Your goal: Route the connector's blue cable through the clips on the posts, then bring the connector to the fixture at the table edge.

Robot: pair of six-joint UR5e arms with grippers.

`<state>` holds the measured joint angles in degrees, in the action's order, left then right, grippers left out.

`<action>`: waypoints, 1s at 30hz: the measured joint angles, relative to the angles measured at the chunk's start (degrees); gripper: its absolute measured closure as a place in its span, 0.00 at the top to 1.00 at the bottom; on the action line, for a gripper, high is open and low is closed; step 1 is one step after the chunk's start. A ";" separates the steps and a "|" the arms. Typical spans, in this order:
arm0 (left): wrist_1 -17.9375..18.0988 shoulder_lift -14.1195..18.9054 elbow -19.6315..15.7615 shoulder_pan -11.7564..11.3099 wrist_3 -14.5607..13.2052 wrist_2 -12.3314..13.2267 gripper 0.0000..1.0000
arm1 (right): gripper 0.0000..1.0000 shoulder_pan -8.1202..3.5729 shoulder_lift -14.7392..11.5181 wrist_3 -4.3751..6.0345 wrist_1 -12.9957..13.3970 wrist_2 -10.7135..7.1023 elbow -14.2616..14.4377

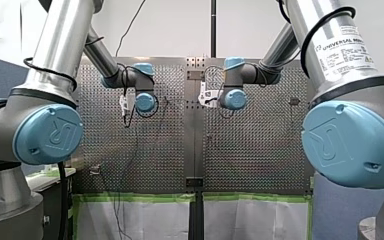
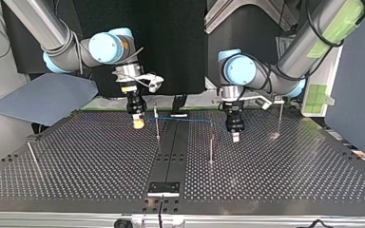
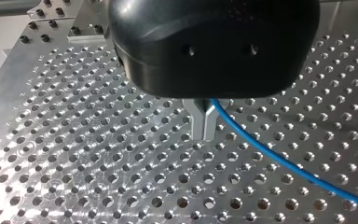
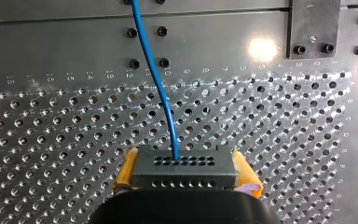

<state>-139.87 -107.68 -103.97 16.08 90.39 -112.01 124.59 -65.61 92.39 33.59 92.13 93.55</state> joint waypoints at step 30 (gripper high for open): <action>-2.84 -4.48 4.05 -2.23 2.02 4.06 0.00 | 0.00 -1.13 3.68 0.18 -0.23 -0.25 -4.56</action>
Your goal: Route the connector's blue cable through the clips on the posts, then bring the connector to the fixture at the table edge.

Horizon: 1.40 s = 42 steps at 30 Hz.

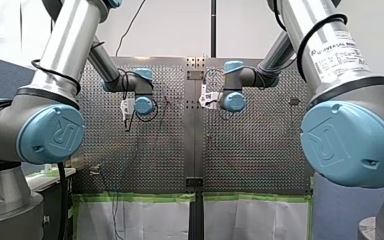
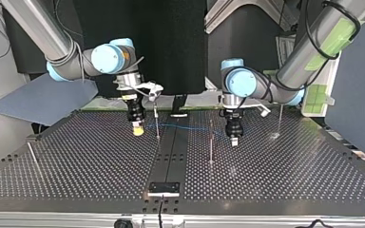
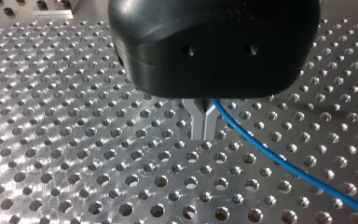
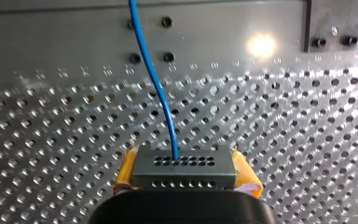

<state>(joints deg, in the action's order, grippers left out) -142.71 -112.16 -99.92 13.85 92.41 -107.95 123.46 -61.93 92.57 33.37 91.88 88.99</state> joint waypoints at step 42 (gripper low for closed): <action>-3.42 -3.16 6.18 -1.82 3.27 4.77 0.00 | 0.00 -3.70 6.76 0.09 -4.48 -5.29 -10.40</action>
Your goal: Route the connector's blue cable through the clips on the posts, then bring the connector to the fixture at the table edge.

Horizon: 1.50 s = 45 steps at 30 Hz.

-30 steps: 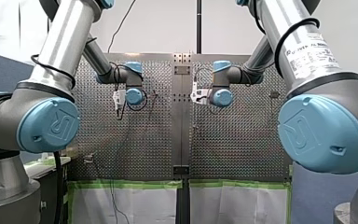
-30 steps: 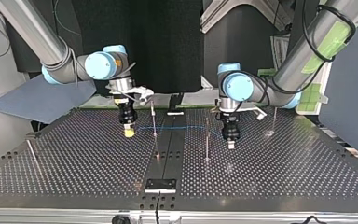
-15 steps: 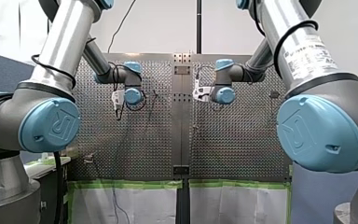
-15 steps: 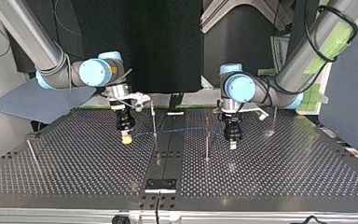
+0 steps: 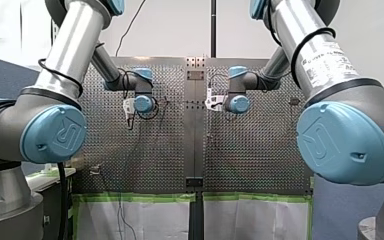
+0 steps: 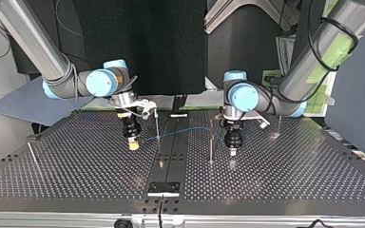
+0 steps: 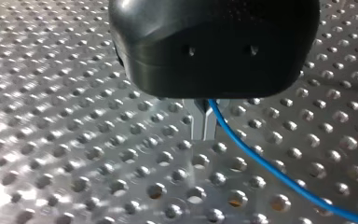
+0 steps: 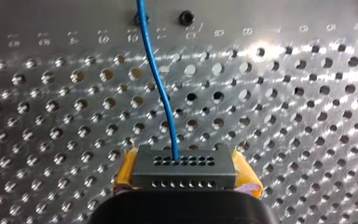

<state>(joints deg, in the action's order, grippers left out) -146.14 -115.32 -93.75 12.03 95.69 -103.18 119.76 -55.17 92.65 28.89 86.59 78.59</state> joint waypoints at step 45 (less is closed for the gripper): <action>-2.49 2.07 -3.39 0.41 2.54 -2.91 1.00 | 0.00 0.37 0.27 -0.64 -2.52 0.27 -0.97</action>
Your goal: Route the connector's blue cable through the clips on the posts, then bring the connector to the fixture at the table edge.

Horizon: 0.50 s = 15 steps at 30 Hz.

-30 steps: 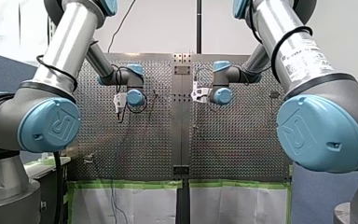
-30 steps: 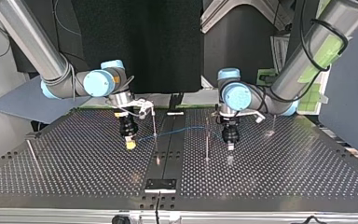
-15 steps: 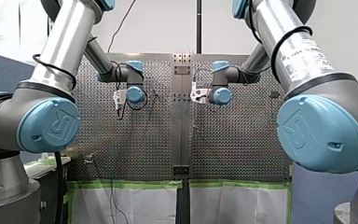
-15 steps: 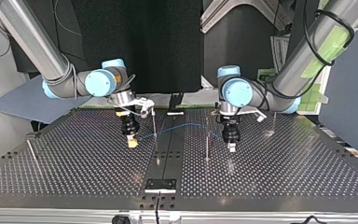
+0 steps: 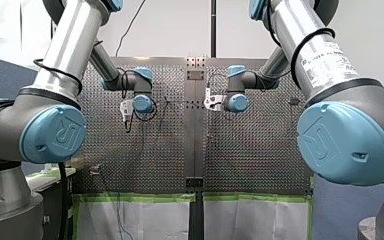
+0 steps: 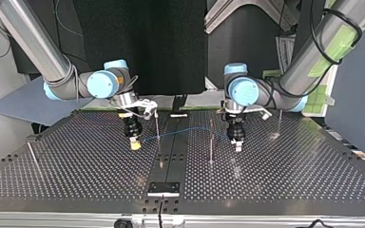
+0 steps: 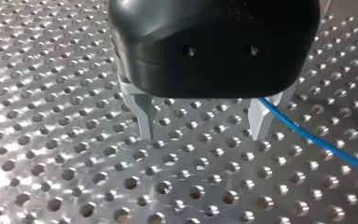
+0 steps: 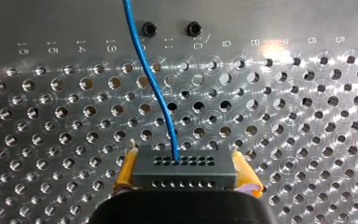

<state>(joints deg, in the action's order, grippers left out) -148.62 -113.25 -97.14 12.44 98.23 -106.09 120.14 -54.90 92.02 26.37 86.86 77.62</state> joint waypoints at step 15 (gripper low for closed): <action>1.37 3.70 -5.81 0.50 5.93 2.90 1.00 | 0.00 0.01 0.00 -0.18 -0.49 0.19 0.01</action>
<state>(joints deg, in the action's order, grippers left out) -147.25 -109.56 -102.96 12.94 104.16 -103.19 120.15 -54.90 91.84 25.88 87.05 77.63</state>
